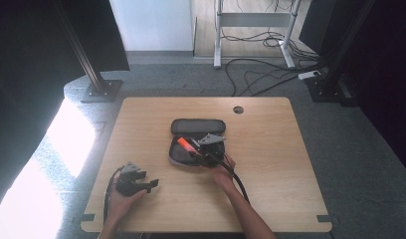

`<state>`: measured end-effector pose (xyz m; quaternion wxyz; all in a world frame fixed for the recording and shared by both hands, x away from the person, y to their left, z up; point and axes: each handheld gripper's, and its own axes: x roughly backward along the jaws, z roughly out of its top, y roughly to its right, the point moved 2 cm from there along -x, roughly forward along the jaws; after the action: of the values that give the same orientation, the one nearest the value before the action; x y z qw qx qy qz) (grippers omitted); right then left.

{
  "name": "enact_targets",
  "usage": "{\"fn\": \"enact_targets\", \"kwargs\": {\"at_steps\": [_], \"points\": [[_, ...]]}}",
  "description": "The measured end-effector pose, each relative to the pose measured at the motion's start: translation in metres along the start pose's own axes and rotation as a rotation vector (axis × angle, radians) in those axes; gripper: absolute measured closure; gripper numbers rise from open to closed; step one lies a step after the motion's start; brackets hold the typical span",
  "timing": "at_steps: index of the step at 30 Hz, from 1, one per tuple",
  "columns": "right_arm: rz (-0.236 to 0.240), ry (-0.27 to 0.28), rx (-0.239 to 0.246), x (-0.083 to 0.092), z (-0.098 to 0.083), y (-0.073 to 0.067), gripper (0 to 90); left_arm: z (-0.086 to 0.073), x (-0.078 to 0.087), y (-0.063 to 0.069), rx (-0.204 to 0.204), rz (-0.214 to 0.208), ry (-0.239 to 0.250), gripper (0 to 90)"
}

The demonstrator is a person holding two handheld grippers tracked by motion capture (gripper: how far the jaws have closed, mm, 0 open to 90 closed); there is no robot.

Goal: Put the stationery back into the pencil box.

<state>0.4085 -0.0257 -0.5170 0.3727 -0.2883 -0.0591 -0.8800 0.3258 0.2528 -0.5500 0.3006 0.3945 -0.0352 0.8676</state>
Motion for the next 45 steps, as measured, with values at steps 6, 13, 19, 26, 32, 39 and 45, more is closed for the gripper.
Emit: {"fn": "enact_targets", "kwargs": {"at_steps": [6,13,19,26,32,39,45], "points": [[-0.001,-0.009,0.001,-0.008,0.005,0.000,65.9,0.000,0.001,-0.001,0.002,-0.001,0.006,31.2],[-0.007,-0.025,0.005,-0.016,0.008,0.001,65.9,0.000,0.002,-0.001,0.002,-0.001,0.007,31.2],[-0.012,-0.041,-0.001,-0.023,0.007,0.003,65.9,0.000,0.002,-0.002,0.002,-0.001,0.006,31.2],[-0.023,-0.056,0.003,-0.030,0.005,0.004,65.9,0.000,0.001,-0.001,0.001,-0.004,0.005,31.1],[-0.039,-0.080,0.008,-0.037,0.001,0.006,65.8,0.000,0.001,-0.001,0.001,-0.003,0.004,31.1],[-0.053,-0.095,0.037,-0.039,-0.001,0.005,65.5,0.000,0.001,0.000,-0.002,-0.006,0.002,31.0],[-0.039,-0.108,0.043,-0.040,-0.002,0.003,58.5,0.000,0.001,0.000,-0.003,-0.005,0.002,30.9]]}}
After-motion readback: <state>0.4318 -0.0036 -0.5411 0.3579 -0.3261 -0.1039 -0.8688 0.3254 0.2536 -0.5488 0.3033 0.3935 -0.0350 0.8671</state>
